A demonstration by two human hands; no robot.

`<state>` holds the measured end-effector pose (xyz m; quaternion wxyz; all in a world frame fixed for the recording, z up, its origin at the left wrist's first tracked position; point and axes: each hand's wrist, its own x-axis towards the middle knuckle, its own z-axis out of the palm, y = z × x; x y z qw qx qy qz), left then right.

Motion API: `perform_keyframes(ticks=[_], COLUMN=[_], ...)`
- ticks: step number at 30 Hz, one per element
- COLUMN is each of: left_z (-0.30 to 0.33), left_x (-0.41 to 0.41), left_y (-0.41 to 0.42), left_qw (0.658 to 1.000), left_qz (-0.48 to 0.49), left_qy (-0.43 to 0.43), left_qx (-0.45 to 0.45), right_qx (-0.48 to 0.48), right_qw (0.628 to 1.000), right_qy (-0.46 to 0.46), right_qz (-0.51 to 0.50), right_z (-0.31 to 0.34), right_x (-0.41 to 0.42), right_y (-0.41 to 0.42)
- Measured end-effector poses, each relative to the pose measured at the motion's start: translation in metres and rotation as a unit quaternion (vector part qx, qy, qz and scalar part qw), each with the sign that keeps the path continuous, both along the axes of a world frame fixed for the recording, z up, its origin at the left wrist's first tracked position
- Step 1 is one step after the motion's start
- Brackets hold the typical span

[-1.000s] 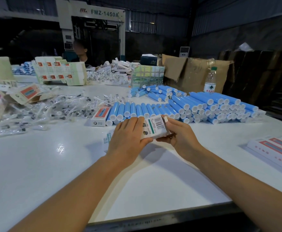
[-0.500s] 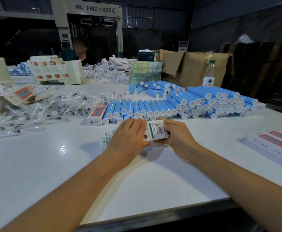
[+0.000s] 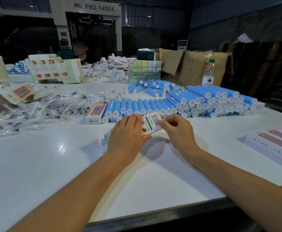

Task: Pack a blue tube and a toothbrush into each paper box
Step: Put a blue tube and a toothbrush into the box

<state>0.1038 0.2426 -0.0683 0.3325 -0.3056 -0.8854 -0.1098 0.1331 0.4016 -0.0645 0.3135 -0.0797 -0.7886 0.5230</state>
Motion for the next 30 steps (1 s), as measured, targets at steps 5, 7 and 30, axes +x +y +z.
perform_keyframes(ticks=[5, 7, 30], left_z=[0.002, 0.004, 0.034], left_x=[0.003, 0.005, -0.004], left_y=[-0.001, 0.001, -0.003], left_qw=[1.000, 0.999, 0.449], left_qz=[0.020, 0.014, -0.238], left_qy=[0.013, 0.034, -0.496], left_qx=[-0.018, -0.021, 0.704], right_qx=[0.013, -0.003, 0.086], right_qw=[0.999, 0.999, 0.964], right_qy=[0.023, 0.041, -0.048], right_qz=[-0.030, -0.029, 0.245], right_z=[-0.004, -0.004, -0.009], right_x=[-0.001, -0.001, 0.006], right_y=[-0.009, -0.012, -0.030])
